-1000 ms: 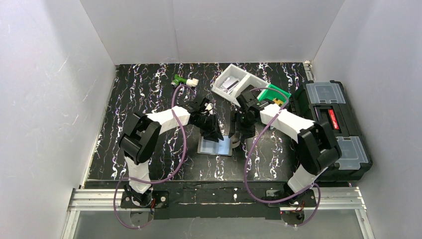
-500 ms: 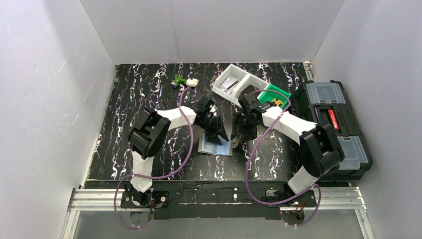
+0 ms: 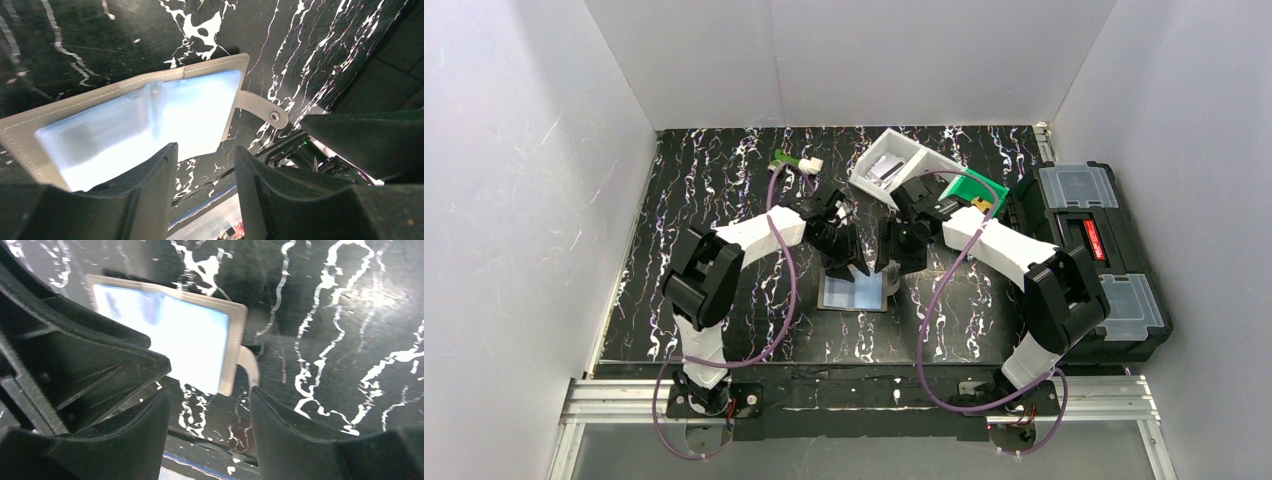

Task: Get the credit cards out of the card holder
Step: Remove the credit card from the card holder.

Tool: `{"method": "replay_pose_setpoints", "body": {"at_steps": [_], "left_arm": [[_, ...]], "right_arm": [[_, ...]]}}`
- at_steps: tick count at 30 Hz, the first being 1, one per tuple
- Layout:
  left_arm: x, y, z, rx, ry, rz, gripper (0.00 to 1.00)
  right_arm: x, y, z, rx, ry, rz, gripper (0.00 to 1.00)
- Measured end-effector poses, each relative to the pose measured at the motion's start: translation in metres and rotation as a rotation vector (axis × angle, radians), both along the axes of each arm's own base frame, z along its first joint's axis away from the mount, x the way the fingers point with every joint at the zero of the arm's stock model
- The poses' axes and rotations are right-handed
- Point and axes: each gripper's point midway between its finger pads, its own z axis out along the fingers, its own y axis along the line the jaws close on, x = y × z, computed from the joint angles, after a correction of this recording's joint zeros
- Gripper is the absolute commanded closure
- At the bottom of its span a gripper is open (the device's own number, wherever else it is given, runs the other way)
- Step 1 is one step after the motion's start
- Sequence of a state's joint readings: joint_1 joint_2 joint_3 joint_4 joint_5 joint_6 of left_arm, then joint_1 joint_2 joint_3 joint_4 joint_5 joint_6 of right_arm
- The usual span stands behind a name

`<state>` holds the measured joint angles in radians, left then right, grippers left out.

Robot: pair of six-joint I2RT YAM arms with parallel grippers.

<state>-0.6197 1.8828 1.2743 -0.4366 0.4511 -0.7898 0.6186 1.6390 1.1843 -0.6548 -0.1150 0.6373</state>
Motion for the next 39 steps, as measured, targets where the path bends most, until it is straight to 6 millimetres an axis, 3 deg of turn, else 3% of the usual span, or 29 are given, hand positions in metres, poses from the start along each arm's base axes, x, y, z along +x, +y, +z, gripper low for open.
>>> {"method": "replay_pose_setpoints", "body": {"at_steps": [7, 17, 23, 31, 39], "left_arm": [[0.008, 0.035, 0.007, 0.057, -0.042, 0.053, 0.65], [0.004, 0.115, -0.001, 0.169, -0.031, 0.190, 0.71], [-0.014, 0.124, -0.015, 0.193, 0.010, 0.185, 0.74], [-0.017, 0.126, -0.017, 0.188, 0.018, 0.185, 0.75], [-0.017, 0.125, -0.018, 0.179, 0.014, 0.185, 0.76]], "right_arm": [[0.003, 0.032, 0.013, 0.030, -0.021, 0.048, 0.35], [-0.001, 0.090, -0.021, -0.041, 0.051, 0.159, 0.21], [-0.002, 0.109, -0.045, -0.130, 0.076, 0.204, 0.20], [-0.008, 0.109, -0.055, -0.185, 0.096, 0.234, 0.23], [-0.013, 0.110, -0.061, -0.280, 0.083, 0.303, 0.37]]}}
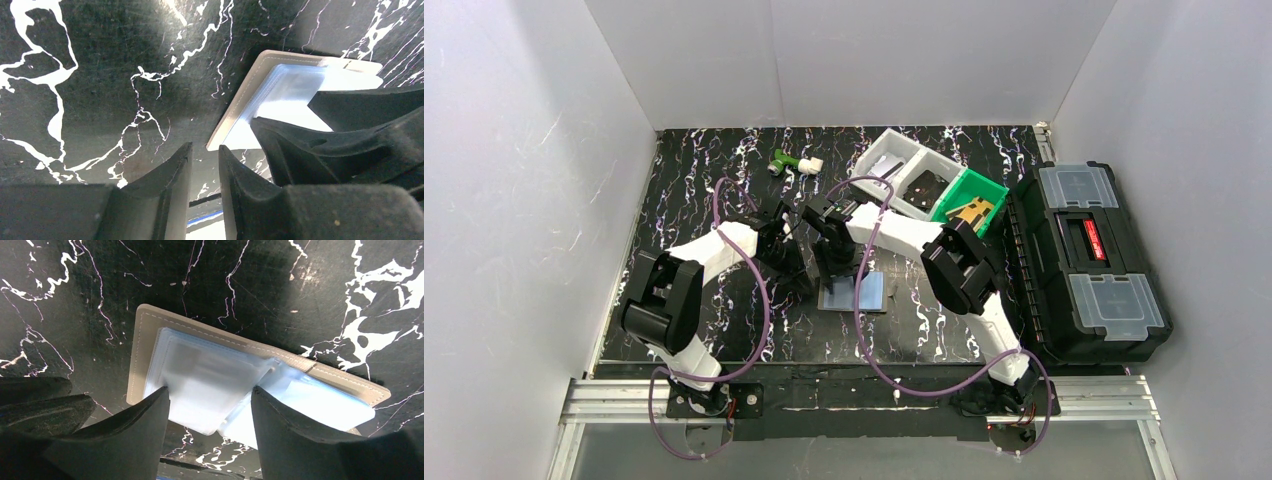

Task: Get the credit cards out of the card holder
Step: Remove the credit card from the card holder.

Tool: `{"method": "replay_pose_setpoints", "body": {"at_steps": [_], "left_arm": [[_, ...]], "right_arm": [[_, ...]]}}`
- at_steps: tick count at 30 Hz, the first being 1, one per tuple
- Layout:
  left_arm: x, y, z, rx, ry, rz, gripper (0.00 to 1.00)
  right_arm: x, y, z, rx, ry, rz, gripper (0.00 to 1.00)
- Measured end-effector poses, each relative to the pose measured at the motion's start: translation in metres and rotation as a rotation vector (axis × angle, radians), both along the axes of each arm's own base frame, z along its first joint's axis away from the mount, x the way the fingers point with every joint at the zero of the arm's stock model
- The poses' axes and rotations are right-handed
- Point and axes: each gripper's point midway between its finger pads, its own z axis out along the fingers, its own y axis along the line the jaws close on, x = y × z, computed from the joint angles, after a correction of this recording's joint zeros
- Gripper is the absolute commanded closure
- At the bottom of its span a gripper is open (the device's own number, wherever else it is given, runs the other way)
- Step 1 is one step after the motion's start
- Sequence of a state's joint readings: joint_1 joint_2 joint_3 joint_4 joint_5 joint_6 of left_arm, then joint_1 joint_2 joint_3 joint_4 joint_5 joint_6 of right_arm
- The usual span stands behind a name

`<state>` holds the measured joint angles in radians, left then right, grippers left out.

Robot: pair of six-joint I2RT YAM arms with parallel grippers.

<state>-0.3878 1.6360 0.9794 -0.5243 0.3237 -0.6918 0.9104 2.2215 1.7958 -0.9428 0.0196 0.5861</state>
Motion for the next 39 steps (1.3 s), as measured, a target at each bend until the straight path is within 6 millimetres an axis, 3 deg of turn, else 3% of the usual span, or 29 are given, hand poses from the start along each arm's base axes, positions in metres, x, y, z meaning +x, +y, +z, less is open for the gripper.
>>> {"method": "replay_pose_setpoints", "body": {"at_steps": [11, 16, 25, 35, 37, 39], "left_arm": [[-0.006, -0.001, -0.002, -0.014, 0.018, 0.002, 0.77], [-0.006, -0.006, 0.001, -0.047, 0.017, -0.007, 0.75], [-0.006, -0.024, 0.004, -0.082, 0.019, -0.057, 0.72], [-0.007, -0.042, -0.009, -0.088, 0.052, -0.100, 0.72], [-0.007, -0.044, -0.010, -0.095, 0.060, -0.102, 0.77], [-0.007, -0.046, -0.010, -0.100, 0.062, -0.100, 0.88]], "right_arm": [[-0.008, -0.004, -0.003, 0.020, 0.036, 0.057, 0.76], [-0.015, -0.001, -0.004, 0.082, 0.075, 0.067, 0.89], [-0.015, -0.002, -0.005, 0.264, 0.190, 0.007, 0.92], [-0.019, 0.004, -0.005, 0.355, 0.254, -0.007, 0.93], [-0.019, 0.004, -0.004, 0.361, 0.258, -0.009, 0.93], [-0.019, 0.004, -0.004, 0.363, 0.260, -0.009, 0.89]]}}
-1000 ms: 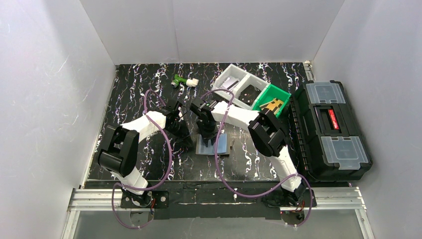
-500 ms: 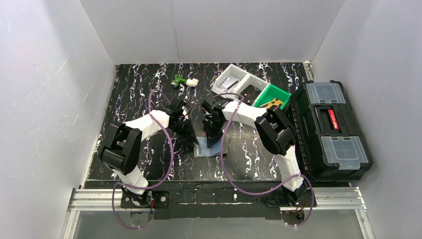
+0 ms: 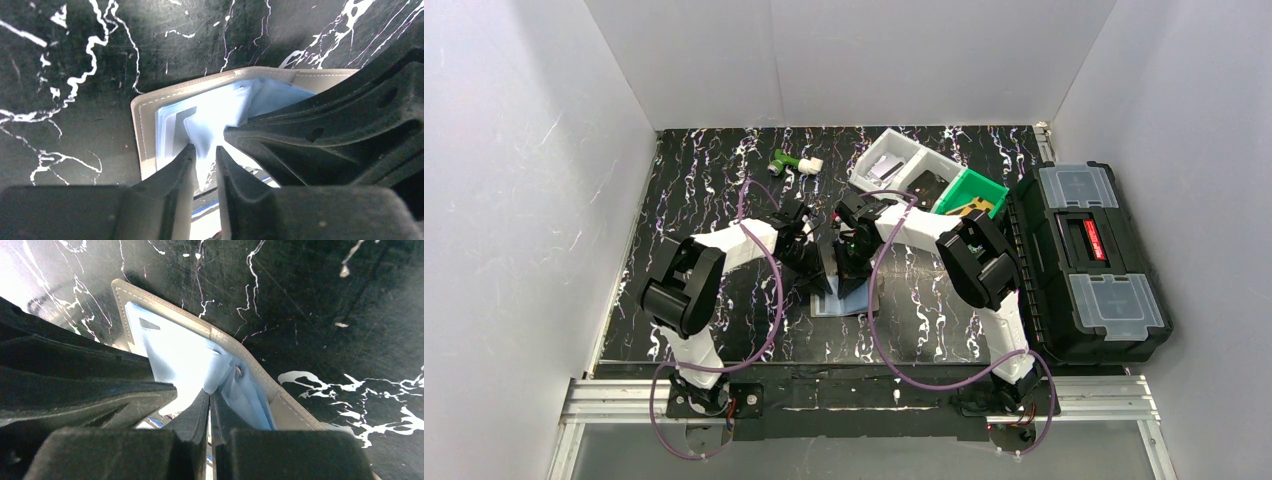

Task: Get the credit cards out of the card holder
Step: Remove the credit card from the card holder.

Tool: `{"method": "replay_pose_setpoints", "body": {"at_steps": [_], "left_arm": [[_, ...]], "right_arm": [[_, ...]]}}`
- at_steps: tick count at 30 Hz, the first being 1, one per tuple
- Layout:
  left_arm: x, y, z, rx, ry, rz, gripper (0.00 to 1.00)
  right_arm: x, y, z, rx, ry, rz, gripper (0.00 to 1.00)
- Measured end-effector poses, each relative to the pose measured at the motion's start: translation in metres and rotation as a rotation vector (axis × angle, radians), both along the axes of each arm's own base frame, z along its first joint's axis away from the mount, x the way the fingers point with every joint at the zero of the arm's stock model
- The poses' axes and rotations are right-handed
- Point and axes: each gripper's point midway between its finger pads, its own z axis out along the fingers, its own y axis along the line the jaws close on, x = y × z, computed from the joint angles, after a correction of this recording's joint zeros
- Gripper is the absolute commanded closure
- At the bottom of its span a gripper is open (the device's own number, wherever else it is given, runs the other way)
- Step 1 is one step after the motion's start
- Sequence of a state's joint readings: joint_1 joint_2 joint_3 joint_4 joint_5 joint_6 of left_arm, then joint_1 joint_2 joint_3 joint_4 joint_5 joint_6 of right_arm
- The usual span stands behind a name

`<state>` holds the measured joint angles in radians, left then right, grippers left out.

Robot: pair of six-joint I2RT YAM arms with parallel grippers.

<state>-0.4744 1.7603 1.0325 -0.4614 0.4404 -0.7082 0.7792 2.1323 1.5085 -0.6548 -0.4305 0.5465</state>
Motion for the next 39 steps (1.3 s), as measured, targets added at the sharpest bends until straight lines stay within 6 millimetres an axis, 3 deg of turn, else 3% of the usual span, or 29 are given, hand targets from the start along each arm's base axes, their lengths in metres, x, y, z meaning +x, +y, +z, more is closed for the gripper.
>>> {"method": "replay_pose_setpoints", "body": {"at_steps": [3, 8, 15, 19, 26, 33, 39], "left_arm": [[0.000, -0.001, -0.002, 0.005, 0.002, 0.008, 1.00], [0.003, 0.001, -0.002, 0.029, -0.008, 0.030, 1.00], [0.007, 0.003, 0.016, 0.027, -0.063, 0.057, 1.00], [0.008, 0.003, 0.024, 0.016, -0.080, 0.060, 0.99], [0.006, -0.007, 0.032, 0.008, -0.092, 0.032, 0.81], [0.018, -0.031, 0.044, -0.018, -0.121, 0.003, 0.69], [0.027, -0.047, 0.038, -0.022, -0.106, -0.012, 0.63]], "right_arm": [[0.000, 0.000, 0.001, 0.001, -0.001, -0.002, 0.76], [0.000, 0.004, 0.007, 0.009, -0.021, 0.001, 0.51], [0.012, -0.004, 0.026, -0.041, -0.110, -0.012, 0.32], [0.023, -0.014, 0.049, -0.038, -0.165, -0.046, 0.29], [0.040, -0.033, 0.087, -0.011, -0.254, -0.109, 0.29], [0.040, -0.058, 0.085, -0.043, -0.255, -0.153, 0.29], [0.036, -0.077, 0.080, -0.072, -0.248, -0.180, 0.29]]}}
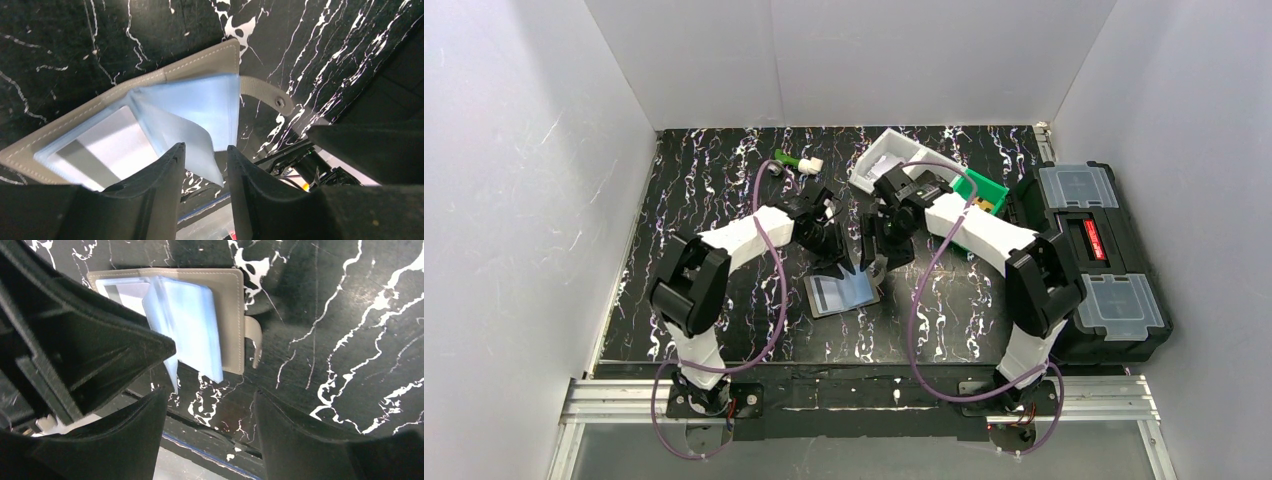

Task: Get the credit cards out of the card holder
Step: Remove the credit card from the card holder.

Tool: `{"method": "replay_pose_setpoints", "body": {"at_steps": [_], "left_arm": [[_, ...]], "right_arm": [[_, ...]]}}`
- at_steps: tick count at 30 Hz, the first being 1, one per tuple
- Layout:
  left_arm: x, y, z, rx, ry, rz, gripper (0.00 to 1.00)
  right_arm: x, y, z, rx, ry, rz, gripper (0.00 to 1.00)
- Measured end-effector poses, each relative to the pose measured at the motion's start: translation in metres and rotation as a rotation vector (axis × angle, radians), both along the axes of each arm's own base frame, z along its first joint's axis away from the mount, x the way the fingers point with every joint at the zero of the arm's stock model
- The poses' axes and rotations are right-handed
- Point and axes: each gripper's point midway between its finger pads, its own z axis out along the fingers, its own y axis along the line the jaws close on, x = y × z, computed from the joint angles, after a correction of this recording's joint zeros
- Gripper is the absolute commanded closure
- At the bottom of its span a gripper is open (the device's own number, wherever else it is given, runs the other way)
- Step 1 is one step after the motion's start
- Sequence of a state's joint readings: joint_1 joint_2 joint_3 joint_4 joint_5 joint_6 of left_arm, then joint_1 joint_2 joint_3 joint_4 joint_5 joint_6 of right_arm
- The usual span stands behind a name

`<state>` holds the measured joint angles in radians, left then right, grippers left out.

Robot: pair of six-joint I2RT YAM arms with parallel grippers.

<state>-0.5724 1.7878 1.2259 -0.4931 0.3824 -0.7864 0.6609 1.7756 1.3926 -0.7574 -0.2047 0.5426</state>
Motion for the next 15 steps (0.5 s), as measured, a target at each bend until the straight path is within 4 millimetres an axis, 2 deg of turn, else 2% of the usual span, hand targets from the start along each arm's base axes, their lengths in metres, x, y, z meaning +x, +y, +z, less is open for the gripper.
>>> {"method": "replay_pose_setpoints", "body": {"at_steps": [9, 15], "left_arm": [[0.006, -0.016, -0.016, -0.009, 0.046, -0.009, 0.52], [0.009, -0.024, -0.025, -0.016, 0.065, -0.020, 0.46]], "right_arm": [[-0.005, -0.029, 0.000, -0.017, -0.010, -0.058, 0.28], [-0.005, -0.034, -0.004, -0.017, -0.009, -0.071, 0.29]]}}
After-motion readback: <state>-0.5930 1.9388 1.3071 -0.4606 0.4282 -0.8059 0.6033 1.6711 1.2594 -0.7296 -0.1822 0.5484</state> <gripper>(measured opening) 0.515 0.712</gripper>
